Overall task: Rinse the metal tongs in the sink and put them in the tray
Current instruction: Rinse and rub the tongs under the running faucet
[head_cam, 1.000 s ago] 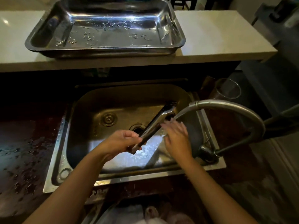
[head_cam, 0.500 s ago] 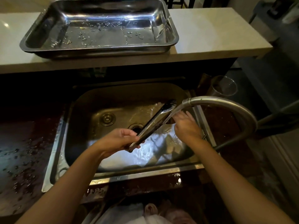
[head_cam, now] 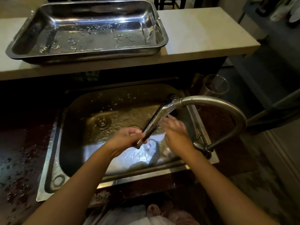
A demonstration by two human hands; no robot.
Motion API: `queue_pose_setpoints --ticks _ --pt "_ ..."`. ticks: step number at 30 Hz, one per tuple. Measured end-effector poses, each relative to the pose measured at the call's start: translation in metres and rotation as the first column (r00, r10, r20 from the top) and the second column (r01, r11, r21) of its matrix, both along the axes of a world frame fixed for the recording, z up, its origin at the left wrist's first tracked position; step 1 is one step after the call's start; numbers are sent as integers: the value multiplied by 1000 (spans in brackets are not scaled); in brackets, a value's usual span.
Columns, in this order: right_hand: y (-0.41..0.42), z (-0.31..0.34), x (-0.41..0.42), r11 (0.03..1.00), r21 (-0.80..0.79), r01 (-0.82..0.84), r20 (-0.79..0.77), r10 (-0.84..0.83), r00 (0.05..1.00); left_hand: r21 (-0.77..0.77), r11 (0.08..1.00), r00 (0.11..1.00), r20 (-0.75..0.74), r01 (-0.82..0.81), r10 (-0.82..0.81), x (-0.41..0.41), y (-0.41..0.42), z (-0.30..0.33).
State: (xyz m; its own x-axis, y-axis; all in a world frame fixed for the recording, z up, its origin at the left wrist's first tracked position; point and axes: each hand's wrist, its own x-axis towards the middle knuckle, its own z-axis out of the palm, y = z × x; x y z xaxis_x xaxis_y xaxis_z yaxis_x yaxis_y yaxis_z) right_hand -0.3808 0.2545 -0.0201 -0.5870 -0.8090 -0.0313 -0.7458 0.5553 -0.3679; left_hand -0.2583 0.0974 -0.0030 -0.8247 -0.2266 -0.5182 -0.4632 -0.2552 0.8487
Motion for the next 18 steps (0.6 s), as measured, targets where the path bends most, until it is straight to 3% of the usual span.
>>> queue_pose_setpoints --ticks 3,5,7,8,10,11,12,13,14,15,16,18 --pt "-1 3 8 997 -4 -83 12 83 996 -21 1000 1000 15 8 -8 -7 0 0" --pt "4 0 32 955 -108 -277 71 285 956 -8 1000 1000 10 -13 13 -10 -1 -2" --pt "11 -6 50 900 -228 -371 10 383 924 43 998 999 -7 -35 35 -11 0 -5" --pt "11 -9 50 904 -305 -301 1 316 949 81 996 999 -17 -33 35 -11 0 -7" --pt "7 -10 45 889 -439 130 241 -24 970 167 986 999 -33 -22 28 -10 -2 -9" --pt "4 -7 40 814 -418 403 459 -193 867 218 976 999 -41 -24 34 -9 -3 -9" --pt "-1 -4 34 723 -322 611 690 -263 674 274 961 998 -51 -30 46 -9 -3 -9" --pt "-6 -3 27 658 -186 730 875 -227 427 328 944 997 -53 -38 58 -9 -3 -9" --pt "-10 -4 21 635 -57 771 973 -137 185 372 927 997 -48 -40 62 -8 -2 -8" --pt "-13 -3 17 635 26 772 999 -50 8 408 912 998 -43 -32 54 -7 0 -8" --pt "-15 -3 16 639 51 767 997 10 -75 442 897 998 -37 -21 42 -5 2 -9" --pt "-17 -4 18 628 17 778 998 35 -50 494 869 1000 -10 -8 15 -1 7 -10"
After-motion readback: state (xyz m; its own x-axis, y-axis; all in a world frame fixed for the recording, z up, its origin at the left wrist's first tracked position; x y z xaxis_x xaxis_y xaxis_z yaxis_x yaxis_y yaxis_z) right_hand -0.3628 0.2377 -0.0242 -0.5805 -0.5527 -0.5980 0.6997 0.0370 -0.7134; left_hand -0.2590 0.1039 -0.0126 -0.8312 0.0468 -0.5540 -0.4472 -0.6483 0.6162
